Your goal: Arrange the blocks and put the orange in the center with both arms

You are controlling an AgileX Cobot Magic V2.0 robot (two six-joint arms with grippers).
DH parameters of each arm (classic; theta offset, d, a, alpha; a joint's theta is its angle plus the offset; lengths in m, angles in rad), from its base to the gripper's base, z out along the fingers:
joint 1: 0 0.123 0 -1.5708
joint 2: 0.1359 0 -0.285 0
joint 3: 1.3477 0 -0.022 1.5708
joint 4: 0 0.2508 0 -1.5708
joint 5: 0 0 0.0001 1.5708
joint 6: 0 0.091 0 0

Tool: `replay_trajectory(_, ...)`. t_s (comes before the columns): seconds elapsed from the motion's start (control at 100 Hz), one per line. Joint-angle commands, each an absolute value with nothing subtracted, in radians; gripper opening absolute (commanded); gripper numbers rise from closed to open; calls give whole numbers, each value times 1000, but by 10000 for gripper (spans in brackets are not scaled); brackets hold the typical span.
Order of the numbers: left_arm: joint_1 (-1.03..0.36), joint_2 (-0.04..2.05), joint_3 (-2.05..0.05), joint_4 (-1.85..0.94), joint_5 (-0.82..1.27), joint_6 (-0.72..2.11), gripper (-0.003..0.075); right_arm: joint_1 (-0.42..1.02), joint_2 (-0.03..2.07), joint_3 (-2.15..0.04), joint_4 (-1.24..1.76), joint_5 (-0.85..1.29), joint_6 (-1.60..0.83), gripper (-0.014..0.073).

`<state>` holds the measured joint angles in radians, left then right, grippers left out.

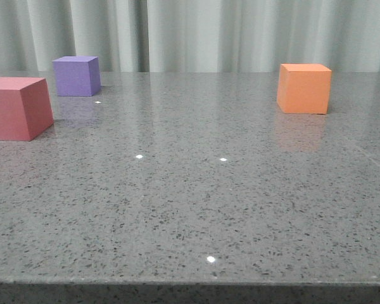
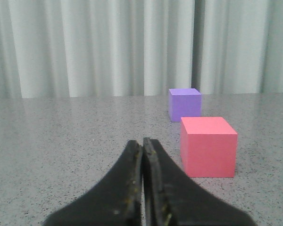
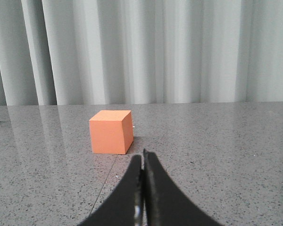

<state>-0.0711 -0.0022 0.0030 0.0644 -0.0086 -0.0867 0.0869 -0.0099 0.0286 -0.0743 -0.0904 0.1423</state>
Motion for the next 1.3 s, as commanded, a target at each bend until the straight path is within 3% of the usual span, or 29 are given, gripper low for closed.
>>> replay_trajectory(0.0,-72,-40,45,65,-90,-90,-20,82,-26,9,-79,-171,135,-110)
replay_trajectory(0.4,-72,-40,45,65,-90,-90,-20,82,-26,-13,-79,-173,135,-110)
replay_trajectory(0.65,-72,-40,45,65,-90,-90,-20,82,15,-248,-78,128,135,-110)
replay_trajectory(1.06,-72,-40,45,65,-90,-90,-20,82,469,-771,-16,689,135,-110)
replay_trajectory(1.29,-72,-40,45,65,-90,-90,-20,82,671,-883,21,746,135,-110)
